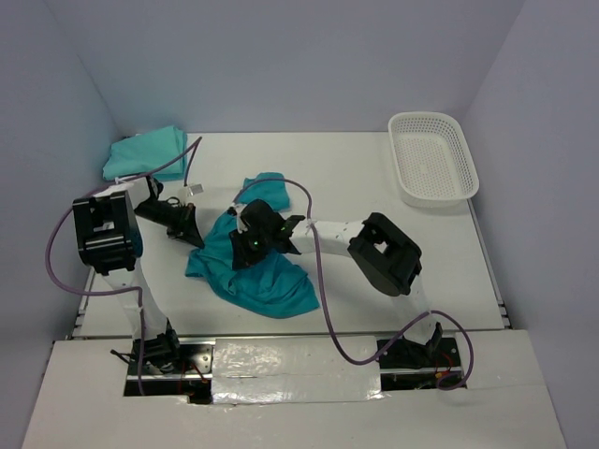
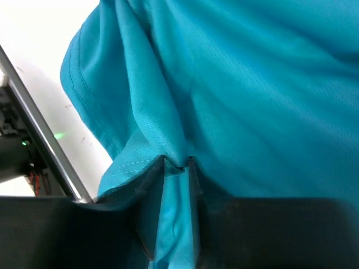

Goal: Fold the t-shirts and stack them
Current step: Flatten out the tshirt

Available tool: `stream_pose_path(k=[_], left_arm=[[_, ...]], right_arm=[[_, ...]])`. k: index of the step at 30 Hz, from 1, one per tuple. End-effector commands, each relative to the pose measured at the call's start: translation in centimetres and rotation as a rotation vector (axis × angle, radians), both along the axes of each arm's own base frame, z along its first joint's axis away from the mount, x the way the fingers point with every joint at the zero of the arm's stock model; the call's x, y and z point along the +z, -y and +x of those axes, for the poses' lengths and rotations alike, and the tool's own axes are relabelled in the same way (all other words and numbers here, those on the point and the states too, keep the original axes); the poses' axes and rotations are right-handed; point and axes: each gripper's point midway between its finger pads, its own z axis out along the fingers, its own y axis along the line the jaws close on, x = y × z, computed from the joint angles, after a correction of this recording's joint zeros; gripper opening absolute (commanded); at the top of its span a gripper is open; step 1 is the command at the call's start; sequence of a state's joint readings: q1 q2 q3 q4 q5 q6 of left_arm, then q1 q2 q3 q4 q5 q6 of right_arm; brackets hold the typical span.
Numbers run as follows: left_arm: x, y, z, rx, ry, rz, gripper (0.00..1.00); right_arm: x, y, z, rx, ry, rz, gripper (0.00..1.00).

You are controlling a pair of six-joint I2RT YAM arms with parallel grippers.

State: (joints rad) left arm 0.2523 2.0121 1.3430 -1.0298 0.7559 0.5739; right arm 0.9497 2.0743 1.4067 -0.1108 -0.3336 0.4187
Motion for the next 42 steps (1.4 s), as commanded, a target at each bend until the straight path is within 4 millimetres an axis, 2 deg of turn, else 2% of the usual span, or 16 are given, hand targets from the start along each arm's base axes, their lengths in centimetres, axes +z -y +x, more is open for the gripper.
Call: stream_pose_path(k=[1, 6, 11, 14, 17, 20, 22, 23, 24, 28, 31, 33, 34, 35, 38, 42], left_arm=[[1.0, 0.2, 1.1, -0.028, 0.054, -0.001, 0.00], [1.5, 0.5, 2.6, -0.019, 0.089, 0.000, 0.00], [1.4, 0.7, 2.5, -0.011, 0.085, -0.008, 0.00], [1.4, 0.9, 1.8, -0.030, 0.083, -0.012, 0.00], [1.2, 0.4, 2.3, -0.045, 0.105, 0.011, 0.00], [1.5, 0.1, 4.3, -0.030, 0.140, 0.014, 0.02], [1.8, -0.1, 6.0, -0.010, 0.170, 0.024, 0.23], [2.4, -0.4, 8.3, 0.010, 0.216, 0.041, 0.67], [3.2, -0.6, 9.7, 0.027, 0.247, 0.051, 0.99], [10.6, -1.2, 16.2, 0.087, 0.455, 0.040, 1.00], [18.4, -0.9, 20.0, 0.124, 0.682, 0.052, 0.99], [23.6, 0.9, 20.6, 0.095, 0.841, 0.044, 0.99], [26.1, 1.9, 19.6, 0.066, 0.912, 0.052, 0.99], [27.3, 4.7, 18.6, -0.056, 1.005, 0.052, 0.99], [27.3, 11.1, 14.3, -0.393, 1.164, 0.237, 0.99], [28.5, 12.2, 13.1, -0.645, 1.330, 0.806, 0.99]], right_arm=[[3.1, -1.5, -0.1, 0.045, 0.076, 0.088, 0.34], [4.0, -3.1, 0.3, 0.062, 0.125, 0.119, 0.52], [1.6, -5.4, 0.9, 0.027, 0.107, 0.066, 0.49], [0.7, -5.2, 2.1, -0.030, 0.066, 0.053, 0.36], [0.9, -4.7, 3.6, -0.091, 0.034, 0.054, 0.00], [2.2, -4.2, 5.0, -0.120, 0.034, 0.080, 0.00], [5.2, -3.5, 6.6, -0.160, 0.057, 0.119, 0.00], [6.2, -3.0, 6.9, -0.191, 0.036, 0.134, 0.00], [9.5, -1.5, 8.6, -0.238, 0.046, 0.189, 0.00], [16.5, 4.6, 11.6, -0.376, 0.067, 0.282, 0.00], [17.1, 10.8, 12.6, -0.501, 0.074, 0.271, 0.00], [13.6, 14.5, 11.9, -0.574, 0.015, 0.216, 0.00], [15.2, 17.8, 13.3, -0.648, 0.043, 0.278, 0.00], [12.2, 20.2, 12.2, -0.693, -0.017, 0.256, 0.00], [12.5, 26.6, 12.1, -0.824, 0.000, 0.308, 0.00], [12.0, 30.9, 11.5, -0.860, 0.079, 0.197, 0.00]])
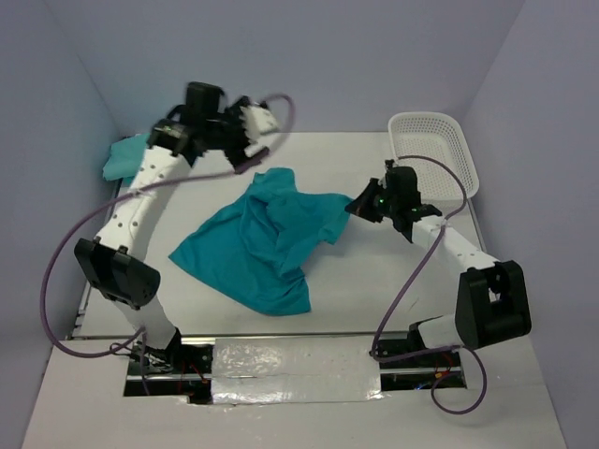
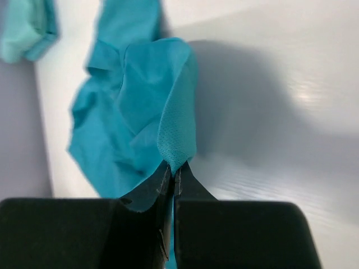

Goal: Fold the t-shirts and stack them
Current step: Flatten out the tshirt

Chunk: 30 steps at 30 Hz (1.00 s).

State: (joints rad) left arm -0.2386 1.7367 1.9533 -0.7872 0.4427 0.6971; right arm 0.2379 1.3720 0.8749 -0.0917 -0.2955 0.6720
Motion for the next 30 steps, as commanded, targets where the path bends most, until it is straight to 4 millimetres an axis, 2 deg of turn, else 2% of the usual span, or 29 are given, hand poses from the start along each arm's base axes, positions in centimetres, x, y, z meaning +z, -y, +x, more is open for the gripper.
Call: stream_pose_path(k=[1, 2, 3, 4, 5, 6, 7, 8, 9, 10, 11, 12, 13, 14, 15, 16, 17, 18, 19, 21, 22, 24, 25, 27, 29, 30], left_arm=[[5.3, -0.7, 0.6, 0.061, 0.356, 0.426, 0.99], [7.5, -0.6, 1.0, 0.138, 0.386, 0.353, 0.99], [9.9, -0.6, 1.2, 0.202, 0.419, 0.274, 1.00], [13.2, -0.2, 1.0, 0.232, 0.463, 0.173, 0.99], [13.3, 0.7, -0.1, 0.246, 0.388, 0.053, 0.95], [13.4, 1.6, -1.1, 0.210, 0.346, -0.009, 0.87], [12.3, 4.8, -4.3, 0.017, 0.256, -0.097, 0.79], [10.1, 7.6, -7.7, -0.113, 0.153, -0.113, 0.76], [7.7, 9.6, -10.2, -0.193, 0.088, -0.098, 0.74], [1.6, 10.0, -12.9, -0.208, -0.006, 0.018, 0.60], [-1.7, 13.5, -17.5, -0.329, -0.022, 0.101, 0.50], [-4.6, 14.5, -18.9, -0.345, -0.020, 0.150, 0.43], [-11.2, 13.9, -21.7, -0.374, -0.112, 0.271, 0.43], [-13.7, 15.1, -25.1, -0.448, -0.151, 0.312, 0.48], [-15.7, 15.8, -26.4, -0.474, -0.168, 0.321, 0.55], [-19.2, 15.1, -28.1, -0.488, -0.218, 0.376, 0.67], [-20.4, 15.7, -29.4, -0.510, -0.221, 0.390, 0.68], [-21.2, 15.9, -29.7, -0.513, -0.222, 0.394, 0.69], [-22.6, 16.3, -29.8, -0.522, -0.230, 0.405, 0.70], [-23.7, 16.8, -29.5, -0.489, -0.238, 0.397, 0.70], [-24.8, 17.3, -29.5, -0.484, -0.250, 0.398, 0.72], [-25.5, 18.0, -30.1, -0.476, -0.247, 0.407, 0.74], [-25.9, 18.8, -30.6, -0.478, -0.230, 0.391, 0.75], [-26.1, 18.7, -29.6, -0.428, -0.194, 0.398, 0.75], [-26.6, 18.8, -29.8, -0.439, -0.206, 0.401, 0.70], [-27.5, 18.7, -30.5, -0.465, -0.244, 0.414, 0.61]], right_arm=[[1.6, 1.7, -0.8, 0.042, 0.075, -0.072, 0.00], [1.7, 2.3, -0.8, 0.040, 0.080, -0.080, 0.00], [2.1, 3.9, -0.4, 0.006, 0.091, -0.085, 0.00], [2.6, 4.5, -0.2, 0.004, 0.108, -0.072, 0.00], [2.6, 5.1, -0.2, -0.005, 0.111, -0.045, 0.00], [3.2, 6.9, 0.4, -0.047, 0.127, -0.020, 0.00], [4.2, 7.6, 0.9, -0.045, 0.152, 0.006, 0.00], [4.5, 8.3, 1.2, -0.049, 0.161, -0.011, 0.00], [4.2, 9.0, 1.6, -0.060, 0.151, -0.030, 0.00], [4.2, 9.3, 1.8, -0.062, 0.141, -0.044, 0.00], [4.7, 9.5, 2.4, -0.065, 0.151, -0.052, 0.00], [4.5, 9.5, 2.6, -0.068, 0.141, -0.049, 0.00], [4.0, 9.6, 3.2, -0.067, 0.128, -0.046, 0.00], [4.0, 9.4, 3.4, -0.057, 0.129, -0.040, 0.00], [3.7, 9.3, 3.5, -0.048, 0.125, -0.036, 0.00], [3.1, 9.3, 3.6, -0.049, 0.117, -0.031, 0.00], [2.9, 9.2, 3.5, -0.046, 0.115, -0.033, 0.00], [2.8, 9.2, 3.4, -0.044, 0.116, -0.031, 0.00], [2.8, 9.2, 3.0, -0.048, 0.121, -0.025, 0.00], [2.7, 9.0, 2.3, -0.050, 0.128, -0.015, 0.00], [1.9, 8.9, 1.8, -0.052, 0.117, -0.008, 0.00], [2.1, 8.8, 1.2, -0.055, 0.131, -0.007, 0.00], [1.5, 8.7, 0.7, -0.054, 0.124, -0.003, 0.00], [1.5, 8.7, 0.2, -0.059, 0.137, -0.002, 0.00], [1.2, 8.8, 0.0, -0.056, 0.131, -0.008, 0.00], [1.1, 8.8, -0.1, -0.054, 0.125, -0.012, 0.00]])
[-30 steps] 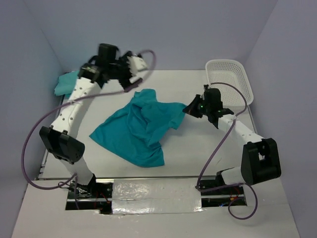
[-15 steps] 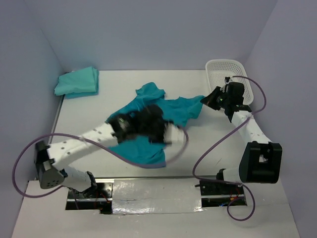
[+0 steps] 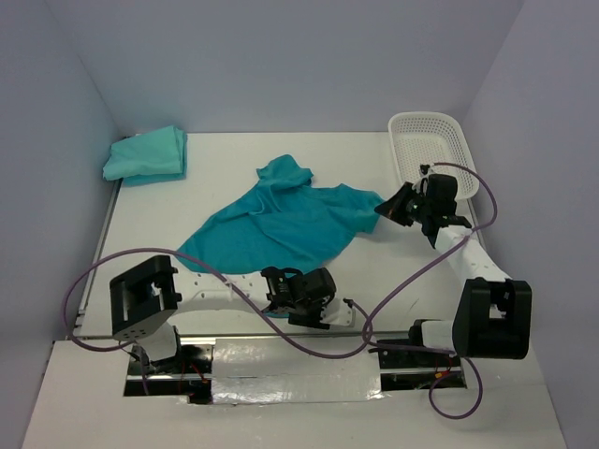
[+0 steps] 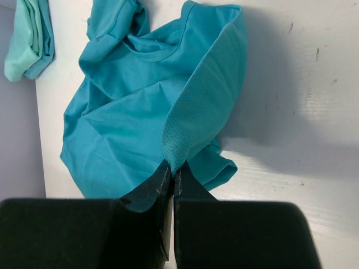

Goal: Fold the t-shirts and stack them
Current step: Flatten out the tshirt

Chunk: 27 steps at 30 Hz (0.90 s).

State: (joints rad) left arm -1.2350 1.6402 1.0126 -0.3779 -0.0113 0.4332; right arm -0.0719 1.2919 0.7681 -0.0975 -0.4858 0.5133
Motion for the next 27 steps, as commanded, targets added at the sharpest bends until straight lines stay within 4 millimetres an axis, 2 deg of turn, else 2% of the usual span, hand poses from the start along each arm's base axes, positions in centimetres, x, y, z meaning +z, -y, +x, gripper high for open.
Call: stream_pose_path(k=[1, 3, 7, 8, 10, 11, 12, 14, 15, 16, 17, 18, 19, 20, 21, 22, 23, 24, 25, 26, 27], left_arm=[[-1.0, 1.4, -0.4, 0.020, -0.043, -0.025, 0.58], [-2.9, 0.5, -1.3, 0.033, -0.093, 0.027, 0.53], [-4.8, -1.2, -1.2, 0.053, -0.076, 0.072, 0.55], [-5.0, -1.0, -1.0, 0.055, -0.065, 0.066, 0.53], [-5.6, -1.5, 0.2, 0.093, -0.019, 0.088, 0.28], [-5.7, -1.5, 0.6, 0.115, -0.018, 0.082, 0.10], [-5.3, -1.2, 1.2, 0.158, -0.027, 0.062, 0.00], [-3.5, -0.5, 2.0, 0.179, -0.060, 0.026, 0.00], [-1.9, -1.4, 2.3, 0.200, -0.076, 0.029, 0.00], [-0.4, -2.9, 5.2, 0.281, -0.085, 0.005, 0.00], [3.8, -2.8, 7.4, 0.310, -0.086, -0.098, 0.00], [5.5, -6.7, 11.3, 0.419, -0.084, -0.103, 0.00], [7.8, -8.1, 13.5, 0.452, -0.057, -0.144, 0.00], [12.8, -9.1, 16.6, 0.480, 0.017, -0.246, 0.00], [15.1, -13.4, 20.4, 0.556, 0.089, -0.265, 0.00], [18.0, -15.1, 22.7, 0.586, 0.162, -0.311, 0.00], [23.3, -16.7, 25.4, 0.617, 0.281, -0.390, 0.00], [25.6, -20.5, 27.9, 0.691, 0.356, -0.408, 0.00], [28.4, -21.9, 29.5, 0.716, 0.429, -0.454, 0.00], [32.8, -23.5, 31.1, 0.737, 0.525, -0.520, 0.00], [34.9, -24.6, 32.0, 0.762, 0.559, -0.576, 0.00]], right_arm=[[2.3, -0.2, 0.5, 0.015, 0.097, -0.008, 0.00], [2.5, -0.2, 0.3, 0.012, 0.104, -0.013, 0.00], [2.6, 0.2, 0.3, 0.001, 0.101, -0.029, 0.00], [2.6, 0.0, 0.3, 0.009, 0.099, -0.028, 0.00], [2.4, 0.1, 0.4, 0.008, 0.090, -0.027, 0.00], [2.3, 0.2, 0.4, 0.001, 0.088, -0.030, 0.00], [2.2, 0.3, 0.3, -0.001, 0.085, -0.032, 0.00], [2.4, 0.5, 0.5, -0.006, 0.082, -0.034, 0.00], [3.1, 0.6, 0.8, -0.009, 0.090, -0.036, 0.00], [3.2, 1.0, 1.1, -0.019, 0.085, -0.035, 0.00], [5.0, 1.0, 2.0, -0.015, 0.116, -0.029, 0.00], [6.3, 1.1, 2.6, -0.020, 0.136, -0.019, 0.00], [7.4, 1.1, 3.3, -0.023, 0.155, -0.012, 0.00], [8.4, 1.5, 4.3, -0.038, 0.168, -0.007, 0.00], [12.2, 1.7, 5.7, -0.054, 0.236, 0.007, 0.00], [13.8, 2.0, 6.5, -0.069, 0.264, 0.012, 0.00], [15.0, 2.5, 7.7, -0.091, 0.278, 0.020, 0.00], [19.1, 3.2, 8.9, -0.125, 0.350, 0.016, 0.00], [20.8, 3.6, 9.5, -0.162, 0.368, 0.037, 0.00], [24.4, 4.0, 10.3, -0.191, 0.446, 0.045, 0.00], [26.4, 4.3, 10.5, -0.214, 0.495, 0.056, 0.00]])
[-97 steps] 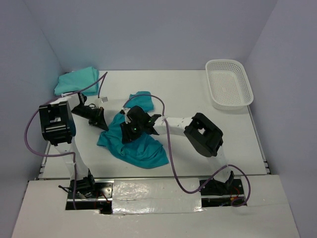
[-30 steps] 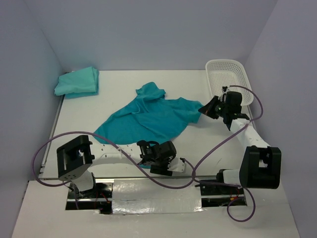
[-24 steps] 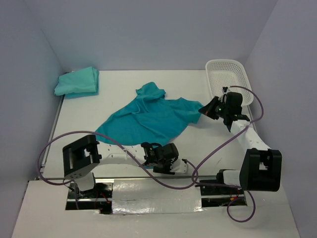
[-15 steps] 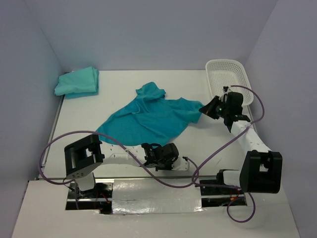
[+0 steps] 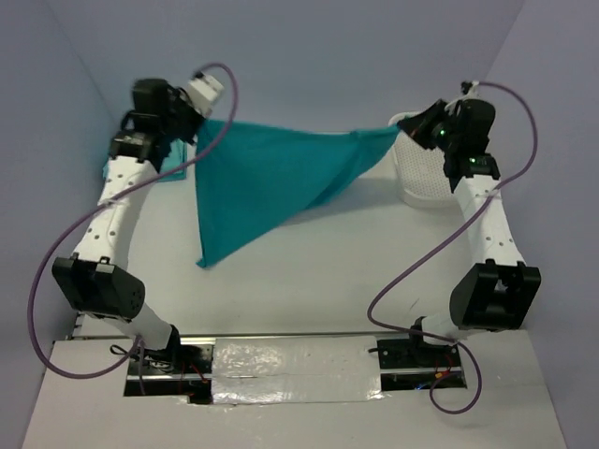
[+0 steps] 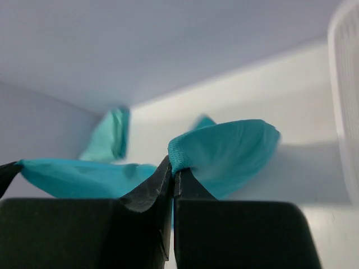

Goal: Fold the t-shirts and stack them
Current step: Flatten out the tshirt

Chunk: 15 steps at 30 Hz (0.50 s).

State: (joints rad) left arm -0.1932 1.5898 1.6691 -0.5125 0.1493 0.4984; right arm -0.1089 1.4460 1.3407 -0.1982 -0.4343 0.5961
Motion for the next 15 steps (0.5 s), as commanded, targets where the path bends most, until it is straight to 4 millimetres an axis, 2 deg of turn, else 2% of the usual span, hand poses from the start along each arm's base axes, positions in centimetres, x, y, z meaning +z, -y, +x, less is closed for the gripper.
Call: stream_pose_path(k=[1, 2, 3, 4, 6, 8, 9, 10, 11, 12, 13, 14, 15], left_arm=[[11.1, -4.2, 0.6, 0.015, 0.266, -0.059, 0.00], [14.6, -5.5, 1.6, 0.040, 0.372, -0.075, 0.00], [16.1, -7.4, 2.0, 0.078, 0.412, -0.097, 0.00], [19.0, -8.3, 2.2, 0.095, 0.501, -0.113, 0.00], [21.6, -9.8, 2.1, 0.117, 0.569, -0.146, 0.00], [24.5, -9.5, 1.3, 0.080, 0.636, -0.138, 0.00], [25.0, -9.4, 1.0, 0.070, 0.646, -0.130, 0.00], [25.5, -8.9, 0.4, 0.040, 0.654, -0.122, 0.00], [25.2, -8.6, -0.3, 0.020, 0.645, -0.114, 0.00], [24.0, -8.3, -0.7, -0.005, 0.612, -0.085, 0.00], [21.5, -7.7, -1.6, -0.042, 0.558, -0.077, 0.00], [19.5, -7.6, -2.0, -0.048, 0.517, -0.068, 0.00], [17.9, -7.6, -2.5, -0.061, 0.495, -0.035, 0.00]], right_arm=[[11.3, 1.7, 1.2, -0.110, 0.262, 0.055, 0.00], [14.8, 1.6, 1.1, -0.114, 0.334, 0.081, 0.00], [16.5, 1.7, 1.3, -0.115, 0.371, 0.091, 0.00], [19.6, 1.4, 0.7, -0.104, 0.428, 0.097, 0.00], [21.4, 1.1, 0.6, -0.081, 0.459, 0.093, 0.00], [22.6, 0.6, -0.5, -0.059, 0.490, 0.067, 0.00], [22.5, 0.6, -0.9, -0.055, 0.492, 0.054, 0.00], [23.6, 0.3, -2.8, -0.050, 0.525, 0.039, 0.00], [21.2, 0.3, -2.8, -0.055, 0.477, 0.029, 0.00], [20.0, 0.2, -3.5, -0.052, 0.463, 0.008, 0.00], [20.4, -0.5, -6.0, -0.039, 0.487, -0.001, 0.00], [15.4, -0.9, -5.9, -0.034, 0.395, -0.005, 0.00], [13.2, -1.1, -6.6, -0.039, 0.362, -0.012, 0.00]])
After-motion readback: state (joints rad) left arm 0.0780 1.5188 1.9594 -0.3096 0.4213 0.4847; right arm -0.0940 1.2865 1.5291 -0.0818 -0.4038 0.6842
